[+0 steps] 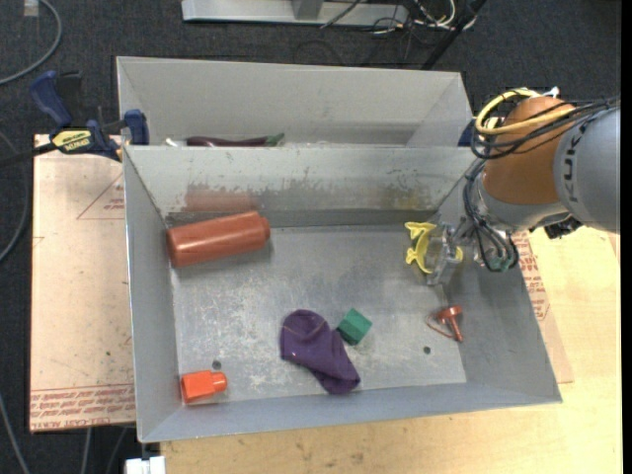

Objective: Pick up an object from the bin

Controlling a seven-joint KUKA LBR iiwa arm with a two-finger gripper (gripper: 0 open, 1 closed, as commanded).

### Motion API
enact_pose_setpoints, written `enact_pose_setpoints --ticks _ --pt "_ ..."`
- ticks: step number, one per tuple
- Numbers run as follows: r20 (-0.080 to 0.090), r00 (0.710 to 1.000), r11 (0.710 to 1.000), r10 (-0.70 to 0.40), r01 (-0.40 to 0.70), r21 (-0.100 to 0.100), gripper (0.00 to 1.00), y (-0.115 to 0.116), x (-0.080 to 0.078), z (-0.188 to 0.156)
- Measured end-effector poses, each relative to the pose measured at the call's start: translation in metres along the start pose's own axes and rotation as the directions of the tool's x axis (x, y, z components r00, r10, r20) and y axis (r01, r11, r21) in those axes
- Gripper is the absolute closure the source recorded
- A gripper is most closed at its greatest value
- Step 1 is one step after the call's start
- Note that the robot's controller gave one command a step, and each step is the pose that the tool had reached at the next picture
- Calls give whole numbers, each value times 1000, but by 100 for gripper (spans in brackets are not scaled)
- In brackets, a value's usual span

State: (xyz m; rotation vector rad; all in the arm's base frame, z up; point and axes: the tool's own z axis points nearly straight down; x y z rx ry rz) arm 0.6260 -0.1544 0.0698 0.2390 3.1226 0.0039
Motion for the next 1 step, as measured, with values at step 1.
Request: enact_pose_setpoints --ticks 1 --pt "0 1000 1000 -1 1 0 100 0 0 0"
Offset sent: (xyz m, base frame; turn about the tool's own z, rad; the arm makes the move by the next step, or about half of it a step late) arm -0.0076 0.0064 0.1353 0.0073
